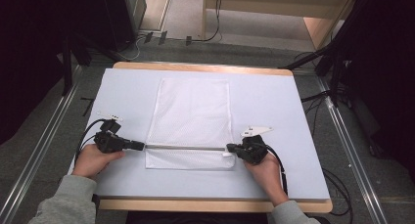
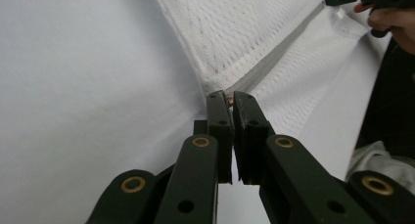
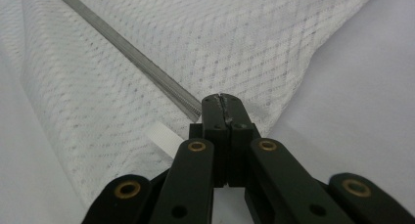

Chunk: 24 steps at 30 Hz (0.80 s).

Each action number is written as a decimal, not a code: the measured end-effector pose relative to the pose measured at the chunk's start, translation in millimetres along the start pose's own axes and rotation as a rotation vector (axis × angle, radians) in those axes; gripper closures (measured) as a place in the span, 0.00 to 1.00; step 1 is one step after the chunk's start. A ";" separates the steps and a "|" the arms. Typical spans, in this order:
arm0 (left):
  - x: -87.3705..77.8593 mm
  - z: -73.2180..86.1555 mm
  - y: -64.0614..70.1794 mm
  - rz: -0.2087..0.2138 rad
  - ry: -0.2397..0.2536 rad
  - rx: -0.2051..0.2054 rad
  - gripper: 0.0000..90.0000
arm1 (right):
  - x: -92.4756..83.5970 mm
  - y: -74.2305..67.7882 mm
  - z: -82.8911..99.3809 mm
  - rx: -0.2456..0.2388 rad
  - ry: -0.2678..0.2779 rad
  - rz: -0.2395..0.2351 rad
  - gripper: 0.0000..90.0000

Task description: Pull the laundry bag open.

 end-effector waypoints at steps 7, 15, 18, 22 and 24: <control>-1.1 -0.9 4.2 -0.038 0.040 0.072 0.90 | 0.1 -0.6 -3.3 0.014 -0.037 -0.009 0.99; -8.4 -7.8 2.0 -0.108 0.110 0.148 0.68 | -6.2 2.6 -11.8 -0.002 -0.015 -0.007 0.79; -11.3 -8.7 -3.3 -0.154 0.128 0.162 0.60 | -11.7 9.5 -14.5 0.001 0.013 0.010 0.68; -17.2 -9.4 -12.7 -0.204 0.147 0.156 0.50 | -21.2 21.9 -14.9 0.010 0.038 0.037 0.54; -19.6 -10.3 -15.8 -0.218 0.162 0.146 0.47 | -25.3 27.7 -13.8 0.015 0.042 0.043 0.51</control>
Point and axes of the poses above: each handheld gripper's, and its own axes: x roughly forward along the jaws, z roughly out of its underside, y roughly to its right, the point moved 7 cm from there along x, roughly forward along the jaws, and after that the axes turned 9 degrees about y, right-handed, at the moved point
